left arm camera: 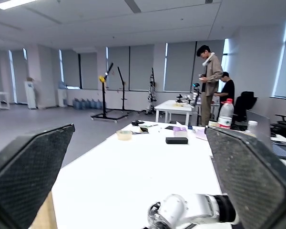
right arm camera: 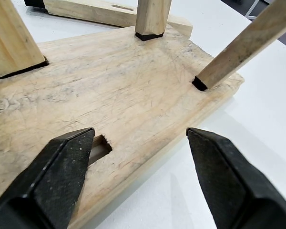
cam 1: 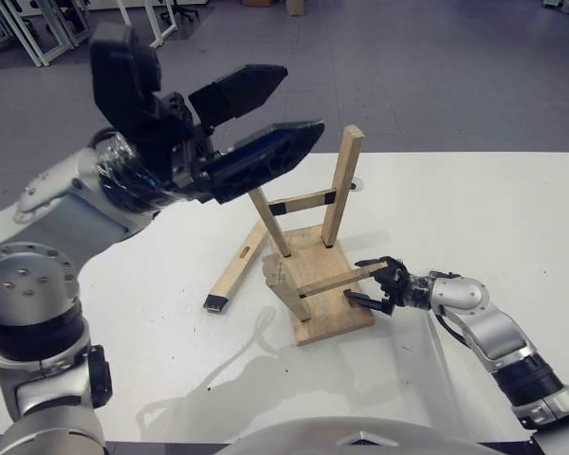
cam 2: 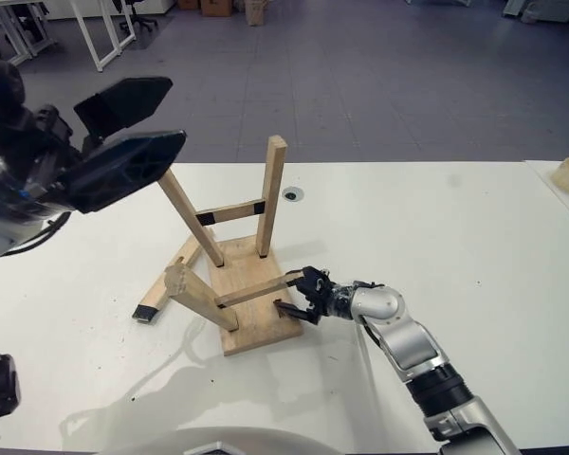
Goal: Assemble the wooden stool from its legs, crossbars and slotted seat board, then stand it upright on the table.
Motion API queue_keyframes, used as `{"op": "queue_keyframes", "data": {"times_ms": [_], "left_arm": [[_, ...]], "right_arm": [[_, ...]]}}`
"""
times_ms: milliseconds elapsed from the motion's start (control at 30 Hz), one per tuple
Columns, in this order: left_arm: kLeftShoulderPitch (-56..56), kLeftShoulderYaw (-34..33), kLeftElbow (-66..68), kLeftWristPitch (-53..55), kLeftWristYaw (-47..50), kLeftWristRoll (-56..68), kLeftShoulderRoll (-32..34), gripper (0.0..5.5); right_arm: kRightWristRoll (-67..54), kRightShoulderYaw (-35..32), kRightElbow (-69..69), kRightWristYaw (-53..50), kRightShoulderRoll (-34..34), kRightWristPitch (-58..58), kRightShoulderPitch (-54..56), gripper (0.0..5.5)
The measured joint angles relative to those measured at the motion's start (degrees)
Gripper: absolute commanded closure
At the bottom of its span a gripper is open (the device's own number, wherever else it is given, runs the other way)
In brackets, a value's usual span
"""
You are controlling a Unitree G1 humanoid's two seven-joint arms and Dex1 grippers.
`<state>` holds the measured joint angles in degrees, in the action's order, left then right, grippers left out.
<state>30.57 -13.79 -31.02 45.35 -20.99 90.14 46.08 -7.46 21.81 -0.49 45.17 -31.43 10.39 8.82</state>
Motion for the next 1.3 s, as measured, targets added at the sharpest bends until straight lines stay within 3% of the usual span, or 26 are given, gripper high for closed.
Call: {"op": "queue_keyframes", "data": {"times_ms": [200, 633, 867, 1000, 1167, 1300], "left_arm": [[-3.2, 0.1, -5.9, 4.9, 2.0, 12.8, 8.7, 0.45], [-3.6, 5.1, -9.2, -4.7, 13.6, 21.1, 2.6, 0.45], [-14.4, 15.9, -3.2, -4.9, 2.8, -2.0, -2.8, 0.45], [-17.1, 16.0, -3.8, -8.7, -4.0, -7.5, -2.8, 0.45], [-15.1, 15.6, -3.6, -9.0, -3.2, -10.4, -3.7, 0.45], [-8.3, 8.7, -0.7, -9.5, 0.5, -6.4, -5.2, 0.45]], "right_arm": [[0.0, 0.0, 0.7, -0.5, 0.7, 0.0, 0.4, 1.96], [0.0, 0.0, 0.7, -0.3, 0.6, 0.0, 0.4, 1.96], [0.0, 0.0, 0.7, -0.4, 0.5, 0.1, 0.4, 1.96], [0.0, 0.0, 0.8, -0.5, 0.5, 0.1, 0.6, 1.96], [0.0, 0.1, 0.8, -0.5, 0.4, 0.1, 0.7, 1.96], [0.0, 0.1, 0.8, -0.5, 0.4, 0.1, 0.8, 1.96]]}}
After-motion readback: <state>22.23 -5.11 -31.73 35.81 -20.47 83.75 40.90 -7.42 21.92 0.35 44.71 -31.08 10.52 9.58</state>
